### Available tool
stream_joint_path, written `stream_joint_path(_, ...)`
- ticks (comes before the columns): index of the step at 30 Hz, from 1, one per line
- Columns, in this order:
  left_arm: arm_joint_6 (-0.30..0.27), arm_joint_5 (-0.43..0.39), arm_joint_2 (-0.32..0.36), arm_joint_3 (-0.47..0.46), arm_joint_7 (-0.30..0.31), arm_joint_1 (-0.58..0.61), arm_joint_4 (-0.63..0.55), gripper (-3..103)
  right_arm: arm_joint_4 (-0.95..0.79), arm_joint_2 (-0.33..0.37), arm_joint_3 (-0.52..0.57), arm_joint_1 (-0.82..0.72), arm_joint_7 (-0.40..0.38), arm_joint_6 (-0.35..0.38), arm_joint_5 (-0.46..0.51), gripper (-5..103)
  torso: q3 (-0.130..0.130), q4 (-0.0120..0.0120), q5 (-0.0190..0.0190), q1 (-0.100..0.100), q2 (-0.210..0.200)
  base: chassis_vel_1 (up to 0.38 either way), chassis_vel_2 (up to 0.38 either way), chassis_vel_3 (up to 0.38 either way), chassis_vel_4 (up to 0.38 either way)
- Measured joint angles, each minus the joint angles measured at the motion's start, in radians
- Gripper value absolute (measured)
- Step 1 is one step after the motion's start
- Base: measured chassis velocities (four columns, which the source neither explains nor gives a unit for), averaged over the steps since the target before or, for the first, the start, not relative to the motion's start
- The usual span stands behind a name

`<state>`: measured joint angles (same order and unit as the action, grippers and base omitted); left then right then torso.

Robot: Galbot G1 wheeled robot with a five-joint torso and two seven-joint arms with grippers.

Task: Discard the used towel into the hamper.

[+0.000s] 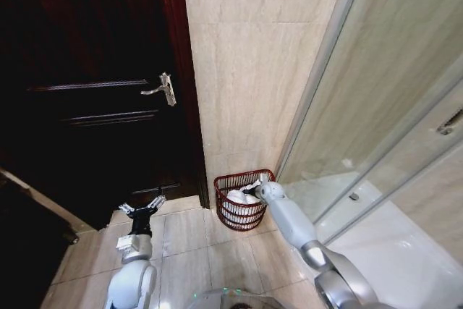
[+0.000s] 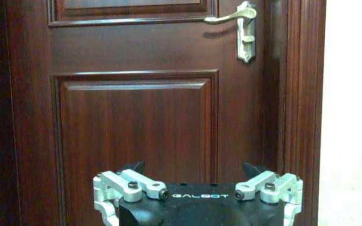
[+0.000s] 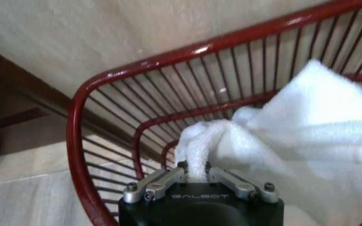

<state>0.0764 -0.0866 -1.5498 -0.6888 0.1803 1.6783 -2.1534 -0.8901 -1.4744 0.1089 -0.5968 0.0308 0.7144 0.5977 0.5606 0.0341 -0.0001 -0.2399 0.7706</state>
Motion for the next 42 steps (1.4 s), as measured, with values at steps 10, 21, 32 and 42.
stream_joint_path(10,-0.005,0.006,0.0,0.001,0.003,0.011,-0.021,100,-0.015,0.024,0.018,-0.031,0.029,-0.018,-0.027,21,0.0,-0.0002,0.0002,0.0,0.0,0.0,0.0,0.0,0.0)
stream_joint_path(21,-0.014,-0.019,0.021,-0.008,0.01,0.032,-0.038,100,-0.263,0.09,0.032,-0.086,-0.062,0.014,0.044,59,0.0,0.0,0.0001,0.0,0.0,0.0,0.0,0.0,0.0)
stream_joint_path(32,-0.022,-0.032,0.038,-0.002,0.024,0.04,-0.032,100,-0.441,0.174,0.046,-0.151,-0.096,0.009,0.022,99,0.0,-0.0003,0.0001,0.0,0.0,0.0,0.0,0.0,0.0)
stream_joint_path(42,-0.006,-0.04,0.012,0.02,0.021,0.012,0.035,100,-0.605,0.193,0.089,-0.351,-0.092,-0.462,-0.21,100,0.0,-0.0006,0.0003,0.0,0.0,0.0,0.0,0.0,0.0)
